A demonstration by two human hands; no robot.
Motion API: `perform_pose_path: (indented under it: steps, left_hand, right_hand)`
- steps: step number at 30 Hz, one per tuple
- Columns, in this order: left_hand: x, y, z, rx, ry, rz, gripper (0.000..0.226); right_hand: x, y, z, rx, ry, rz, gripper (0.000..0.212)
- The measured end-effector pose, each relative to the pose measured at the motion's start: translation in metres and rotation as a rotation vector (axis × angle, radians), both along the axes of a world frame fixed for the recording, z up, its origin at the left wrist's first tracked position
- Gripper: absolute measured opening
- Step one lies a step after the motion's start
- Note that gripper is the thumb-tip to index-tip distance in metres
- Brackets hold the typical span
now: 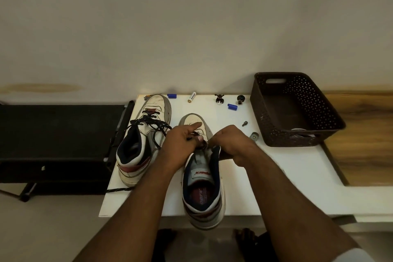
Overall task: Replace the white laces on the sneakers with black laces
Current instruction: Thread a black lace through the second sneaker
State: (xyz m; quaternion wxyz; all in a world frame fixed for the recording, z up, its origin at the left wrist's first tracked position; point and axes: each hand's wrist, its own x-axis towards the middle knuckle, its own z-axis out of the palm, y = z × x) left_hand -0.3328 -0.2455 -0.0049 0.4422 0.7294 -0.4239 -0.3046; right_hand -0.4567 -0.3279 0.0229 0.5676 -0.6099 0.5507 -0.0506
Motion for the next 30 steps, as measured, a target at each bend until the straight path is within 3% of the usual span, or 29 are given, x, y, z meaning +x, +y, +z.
perform_pose_path:
  steps: [6,9,12,14,16,18,21,23,30]
  left_hand:
    - [0.006,-0.006,-0.012,0.093,-0.089,-0.054,0.062]
    - [0.007,-0.005,-0.013,0.107,-0.24,-0.069,0.062]
    - [0.005,0.004,0.01,-0.187,-0.381,0.201,0.044]
    - [0.008,0.012,0.031,-0.522,-0.157,0.478,0.032]
    - [0.011,0.018,0.047,-0.701,0.175,0.619,0.019]
    - [0.009,0.021,0.055,-0.604,0.339,0.487,0.01]
    - [0.002,0.022,0.049,-0.169,0.202,0.075,0.005]
    - [0.002,0.018,0.04,-0.003,0.088,-0.066,0.009]
    - [0.01,0.004,0.025,0.206,0.024,-0.098,0.052]
  right_hand:
    - [-0.001,0.0,-0.001,0.067,-0.046,-0.032,0.017]
    - [-0.001,0.001,0.0,0.079,-0.056,-0.038,0.019]
    - [0.0,0.002,0.0,0.064,-0.059,-0.023,0.019]
    - [0.001,0.003,0.001,0.058,-0.061,-0.016,0.019]
    - [0.004,0.003,0.003,0.042,-0.039,0.006,0.019]
    - [0.005,0.002,0.004,0.027,-0.024,0.021,0.019]
    - [0.004,0.001,0.003,0.02,-0.018,0.021,0.017]
    - [0.004,0.001,0.003,0.019,-0.014,0.017,0.015]
    - [0.001,0.0,0.0,0.048,-0.039,-0.006,0.015]
